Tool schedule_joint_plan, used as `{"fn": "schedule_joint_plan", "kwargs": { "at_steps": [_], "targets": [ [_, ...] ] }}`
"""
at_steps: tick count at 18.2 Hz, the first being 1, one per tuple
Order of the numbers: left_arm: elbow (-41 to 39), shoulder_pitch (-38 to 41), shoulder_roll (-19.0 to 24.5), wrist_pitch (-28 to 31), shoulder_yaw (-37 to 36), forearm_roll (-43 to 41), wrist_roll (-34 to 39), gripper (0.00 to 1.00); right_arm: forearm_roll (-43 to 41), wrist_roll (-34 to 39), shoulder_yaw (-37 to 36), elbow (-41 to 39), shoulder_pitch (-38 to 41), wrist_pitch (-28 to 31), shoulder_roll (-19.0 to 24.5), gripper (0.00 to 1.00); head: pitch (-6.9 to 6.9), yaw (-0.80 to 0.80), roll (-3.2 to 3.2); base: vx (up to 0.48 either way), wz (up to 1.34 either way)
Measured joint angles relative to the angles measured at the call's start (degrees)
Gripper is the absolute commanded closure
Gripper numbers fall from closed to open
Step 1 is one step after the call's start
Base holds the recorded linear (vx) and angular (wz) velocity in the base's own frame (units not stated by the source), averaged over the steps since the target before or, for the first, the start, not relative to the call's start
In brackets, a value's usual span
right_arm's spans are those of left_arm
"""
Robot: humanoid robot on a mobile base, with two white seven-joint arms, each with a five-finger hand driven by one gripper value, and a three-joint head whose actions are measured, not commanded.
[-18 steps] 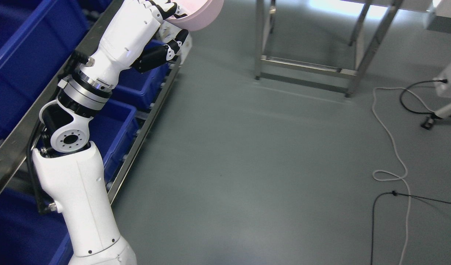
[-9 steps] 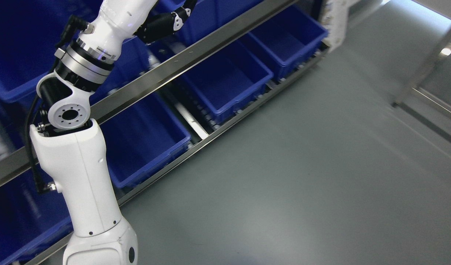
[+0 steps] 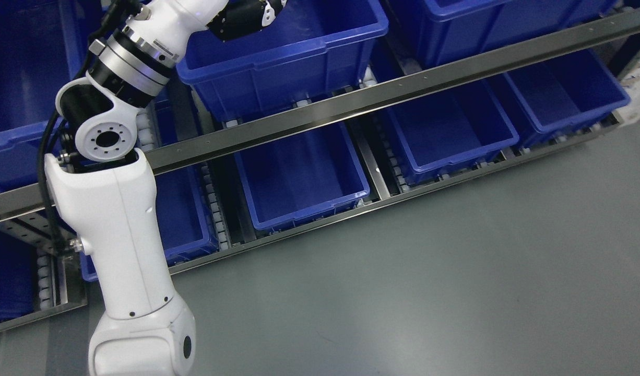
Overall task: Stack pink IKEA bowls on left shelf middle
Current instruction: 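Carry the stacked bowls while turning toward the blue bin shelf, then lower the stacked bowls into the middle blue bin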
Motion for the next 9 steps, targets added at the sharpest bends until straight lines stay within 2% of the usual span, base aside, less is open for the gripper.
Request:
{"fn": "schedule_joint_plan", "kwargs": {
  "at_steps": [5, 9],
  "targets": [
    [4.7, -3.4, 0.0, 0.3, -0.9, -1.8, -2.1, 0.96, 0.0, 0.0, 0.0, 0.0, 0.0, 0.0, 0.0, 0.0, -0.01, 0.0, 0.0, 0.131, 0.32],
    [12.1, -8.0, 1.0, 0.3, -2.0, -3.1, -2.3, 0.96, 0.0, 0.1, 0.0, 0.0, 0.0, 0.0, 0.0, 0.0, -0.02, 0.0, 0.0, 0.159, 0.02]
  ]
}}
